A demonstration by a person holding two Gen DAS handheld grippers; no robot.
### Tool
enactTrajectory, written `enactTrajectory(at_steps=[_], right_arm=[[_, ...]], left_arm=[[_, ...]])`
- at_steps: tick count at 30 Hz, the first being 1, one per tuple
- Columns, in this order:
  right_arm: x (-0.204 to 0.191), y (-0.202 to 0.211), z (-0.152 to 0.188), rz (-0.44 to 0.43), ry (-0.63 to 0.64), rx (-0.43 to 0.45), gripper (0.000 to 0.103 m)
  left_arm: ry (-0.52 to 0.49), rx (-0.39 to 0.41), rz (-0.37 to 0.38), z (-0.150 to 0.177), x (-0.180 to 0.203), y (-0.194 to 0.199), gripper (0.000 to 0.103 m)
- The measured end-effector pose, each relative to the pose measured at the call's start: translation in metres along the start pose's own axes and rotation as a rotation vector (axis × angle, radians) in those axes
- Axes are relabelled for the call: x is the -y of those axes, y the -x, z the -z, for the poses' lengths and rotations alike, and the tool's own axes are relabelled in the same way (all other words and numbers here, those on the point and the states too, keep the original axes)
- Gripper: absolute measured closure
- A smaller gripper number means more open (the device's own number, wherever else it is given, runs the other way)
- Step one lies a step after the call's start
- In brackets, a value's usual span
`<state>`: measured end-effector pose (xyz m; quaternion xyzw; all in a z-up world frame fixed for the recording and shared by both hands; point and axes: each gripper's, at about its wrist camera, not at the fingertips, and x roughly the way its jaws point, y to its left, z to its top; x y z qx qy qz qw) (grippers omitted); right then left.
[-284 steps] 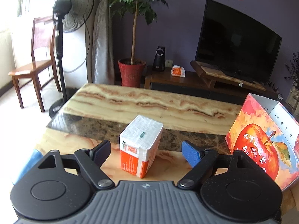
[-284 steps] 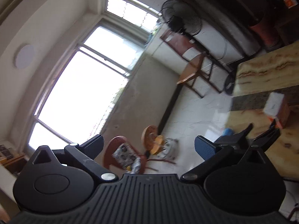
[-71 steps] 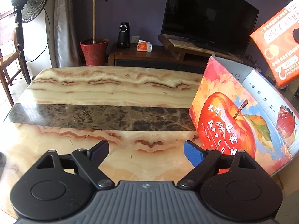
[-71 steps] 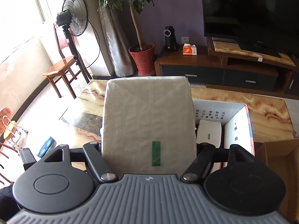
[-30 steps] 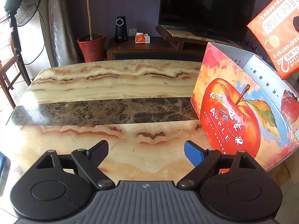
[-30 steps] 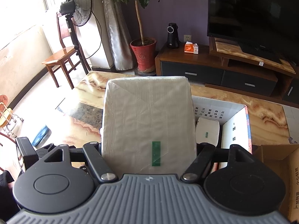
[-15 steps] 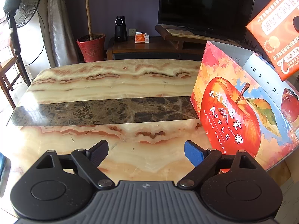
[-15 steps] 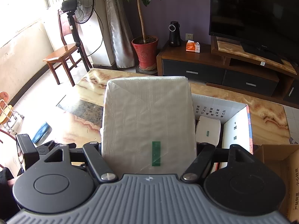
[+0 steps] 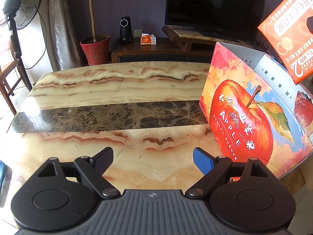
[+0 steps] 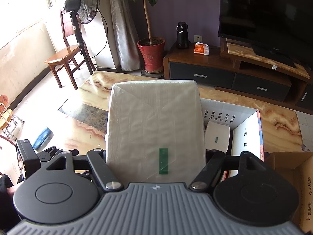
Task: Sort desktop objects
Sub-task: 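Hold the white pack with the right gripper above the open apple box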
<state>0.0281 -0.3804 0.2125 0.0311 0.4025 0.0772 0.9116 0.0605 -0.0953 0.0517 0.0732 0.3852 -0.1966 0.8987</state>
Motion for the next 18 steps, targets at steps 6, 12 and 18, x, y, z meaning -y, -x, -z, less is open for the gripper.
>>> enactTrajectory(at_steps=[6, 12, 18], right_arm=[[0.0000, -0.0007, -0.0002, -0.001, 0.004, -0.004, 0.028], [0.0002, -0.0016, -0.0003, 0.000, 0.008, -0.008, 0.028], [-0.0006, -0.0018, 0.0004, -0.002, 0.014, -0.013, 0.028]], left_arm=[[-0.002, -0.002, -0.001, -0.0002, -0.0001, -0.0005, 0.014], [-0.004, -0.003, -0.002, 0.0000, 0.0003, -0.0005, 0.013], [-0.005, -0.001, -0.002, 0.0005, 0.0001, 0.0001, 0.011]])
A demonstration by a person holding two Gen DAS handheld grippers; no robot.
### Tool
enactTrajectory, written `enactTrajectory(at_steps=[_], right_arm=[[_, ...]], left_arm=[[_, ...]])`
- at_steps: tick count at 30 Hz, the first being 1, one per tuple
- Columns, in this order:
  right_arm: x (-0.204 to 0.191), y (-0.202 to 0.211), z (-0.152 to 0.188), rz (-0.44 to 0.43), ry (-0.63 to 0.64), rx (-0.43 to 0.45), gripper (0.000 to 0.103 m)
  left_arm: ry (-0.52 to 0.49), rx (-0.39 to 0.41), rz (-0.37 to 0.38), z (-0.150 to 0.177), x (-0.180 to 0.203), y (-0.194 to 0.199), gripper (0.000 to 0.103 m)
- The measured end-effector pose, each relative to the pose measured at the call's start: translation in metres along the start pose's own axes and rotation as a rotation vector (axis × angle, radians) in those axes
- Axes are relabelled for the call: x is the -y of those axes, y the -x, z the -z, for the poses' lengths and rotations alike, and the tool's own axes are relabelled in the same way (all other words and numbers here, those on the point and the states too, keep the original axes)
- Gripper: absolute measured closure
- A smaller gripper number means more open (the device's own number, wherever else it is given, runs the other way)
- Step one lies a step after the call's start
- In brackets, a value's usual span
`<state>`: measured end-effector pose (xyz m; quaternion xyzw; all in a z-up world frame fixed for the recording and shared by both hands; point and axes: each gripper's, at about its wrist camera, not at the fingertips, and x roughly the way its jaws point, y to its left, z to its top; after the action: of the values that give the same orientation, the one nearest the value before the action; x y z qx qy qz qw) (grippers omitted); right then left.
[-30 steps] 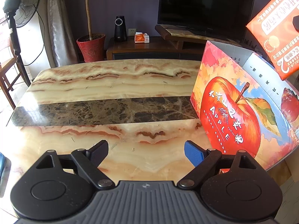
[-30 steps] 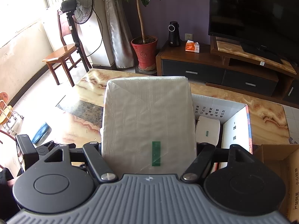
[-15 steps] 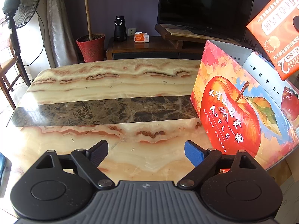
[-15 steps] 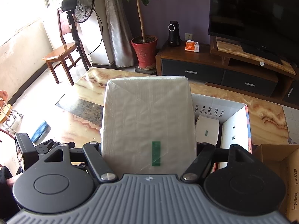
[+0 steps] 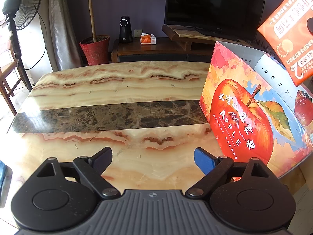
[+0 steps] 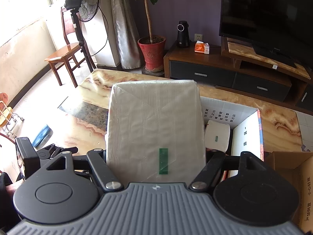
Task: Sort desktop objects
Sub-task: 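Hold the white pack with the right gripper above the open apple box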
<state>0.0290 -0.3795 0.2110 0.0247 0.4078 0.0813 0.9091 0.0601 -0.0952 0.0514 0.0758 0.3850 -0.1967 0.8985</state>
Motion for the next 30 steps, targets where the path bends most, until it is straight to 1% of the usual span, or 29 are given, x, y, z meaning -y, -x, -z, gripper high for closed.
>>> enactTrajectory(at_steps=[15, 30], right_arm=[[-0.0035, 0.0004, 0.0033, -0.009, 0.017, -0.013, 0.028], [-0.0020, -0.0019, 0.0057, 0.011, 0.019, -0.031, 0.028]], left_arm=[[-0.013, -0.007, 0.005, 0.0001, 0.0029, -0.0005, 0.010], [-0.018, -0.010, 0.013, 0.0006, 0.0047, -0.0002, 0.010]])
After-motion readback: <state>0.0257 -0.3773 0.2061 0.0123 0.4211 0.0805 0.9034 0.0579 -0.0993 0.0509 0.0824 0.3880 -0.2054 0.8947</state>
